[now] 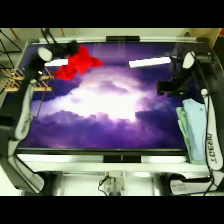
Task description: Fold the shirts.
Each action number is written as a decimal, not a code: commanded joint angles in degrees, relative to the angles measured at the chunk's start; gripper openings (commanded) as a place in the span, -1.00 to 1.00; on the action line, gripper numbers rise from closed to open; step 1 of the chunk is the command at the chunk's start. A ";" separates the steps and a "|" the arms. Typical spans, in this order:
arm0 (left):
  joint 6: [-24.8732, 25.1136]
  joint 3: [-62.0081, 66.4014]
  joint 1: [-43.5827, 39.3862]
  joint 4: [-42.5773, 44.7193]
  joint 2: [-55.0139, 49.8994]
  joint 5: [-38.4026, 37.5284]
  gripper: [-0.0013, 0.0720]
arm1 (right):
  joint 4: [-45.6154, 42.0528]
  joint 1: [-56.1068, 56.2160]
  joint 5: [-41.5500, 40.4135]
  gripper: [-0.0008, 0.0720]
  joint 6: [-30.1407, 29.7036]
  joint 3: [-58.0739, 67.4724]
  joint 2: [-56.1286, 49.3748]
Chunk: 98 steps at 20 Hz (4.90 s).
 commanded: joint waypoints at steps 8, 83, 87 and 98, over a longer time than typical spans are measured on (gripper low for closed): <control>6.21 -3.93 -19.50 10.58 39.10 -16.52 -0.88 | -7.56 0.00 2.23 0.66 -2.36 0.72 31.67; -11.72 -82.62 -28.30 12.17 51.87 -35.19 -0.88 | 31.23 -0.11 -22.69 -0.80 -7.82 -20.68 -7.80; -13.68 -60.85 -24.09 37.33 54.60 -52.11 -0.88 | 29.07 -0.15 -19.04 -0.80 -17.66 -13.35 3.56; -6.64 9.29 -17.14 44.33 59.04 -36.39 -0.88 | 26.29 -0.15 -24.48 -0.80 -16.92 4.66 41.75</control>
